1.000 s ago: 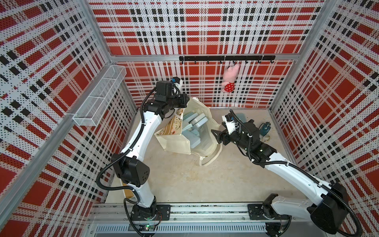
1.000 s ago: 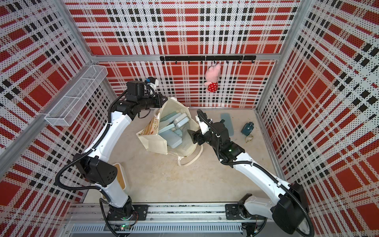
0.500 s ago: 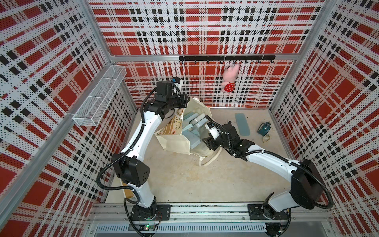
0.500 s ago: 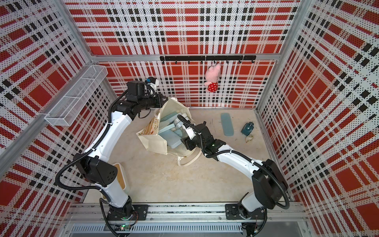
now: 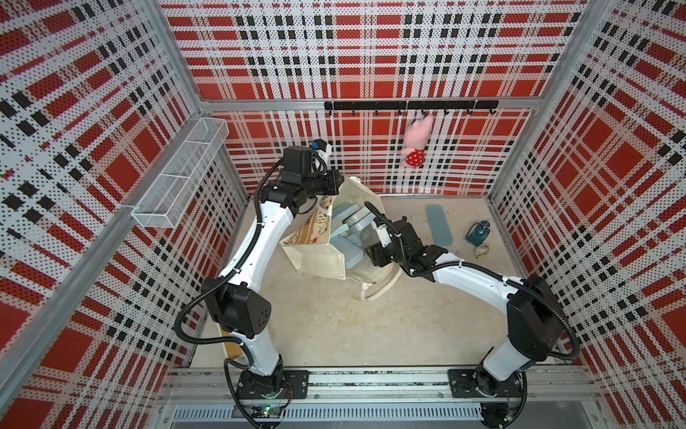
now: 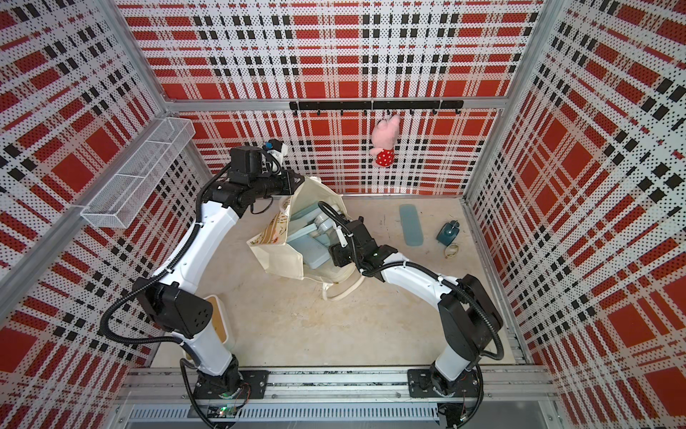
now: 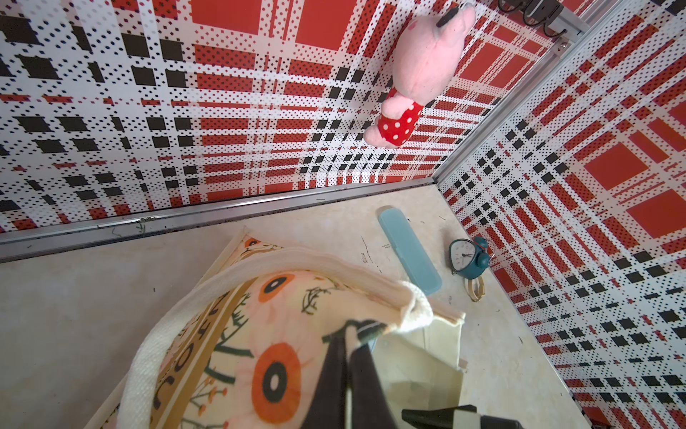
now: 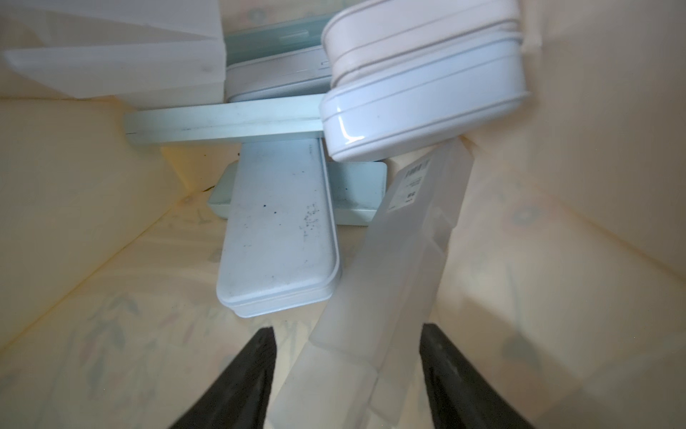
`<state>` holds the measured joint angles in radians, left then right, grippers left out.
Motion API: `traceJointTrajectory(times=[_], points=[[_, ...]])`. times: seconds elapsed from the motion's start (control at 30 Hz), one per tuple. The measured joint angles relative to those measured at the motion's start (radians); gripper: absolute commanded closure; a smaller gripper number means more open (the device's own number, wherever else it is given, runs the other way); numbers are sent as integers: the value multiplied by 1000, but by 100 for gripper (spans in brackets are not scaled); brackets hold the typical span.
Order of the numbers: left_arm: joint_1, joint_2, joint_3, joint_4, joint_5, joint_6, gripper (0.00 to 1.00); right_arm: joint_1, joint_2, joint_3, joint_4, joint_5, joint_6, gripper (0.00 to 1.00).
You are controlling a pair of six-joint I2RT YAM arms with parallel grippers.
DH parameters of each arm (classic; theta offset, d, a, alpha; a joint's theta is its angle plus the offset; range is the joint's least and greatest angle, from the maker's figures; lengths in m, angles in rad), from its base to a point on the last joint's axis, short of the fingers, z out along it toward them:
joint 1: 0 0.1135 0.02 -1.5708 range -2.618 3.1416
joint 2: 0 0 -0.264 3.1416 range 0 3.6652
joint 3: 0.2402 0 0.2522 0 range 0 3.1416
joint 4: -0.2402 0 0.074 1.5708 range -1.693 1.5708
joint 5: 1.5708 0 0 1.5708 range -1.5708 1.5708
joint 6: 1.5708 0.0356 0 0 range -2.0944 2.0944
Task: Take out the pencil case from the canvas bag
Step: Pick up the pencil case from the canvas bag.
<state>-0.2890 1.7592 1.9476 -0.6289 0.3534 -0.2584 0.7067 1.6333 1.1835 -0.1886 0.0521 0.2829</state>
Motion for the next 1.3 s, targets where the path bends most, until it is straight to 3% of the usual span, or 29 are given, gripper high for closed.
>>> traceJointTrajectory(times=[0.43,0.9,1.3], points=[[-2,0,0,0,0,-3,100,0,29,-3,-29,-11,217,37],[-5,0,0,0,-2,-3,100,6,63,-9,-59,-27,273,36],[-6,0,-9,14,-2,-4,100,11,63,-77,-11,-47,318,45]])
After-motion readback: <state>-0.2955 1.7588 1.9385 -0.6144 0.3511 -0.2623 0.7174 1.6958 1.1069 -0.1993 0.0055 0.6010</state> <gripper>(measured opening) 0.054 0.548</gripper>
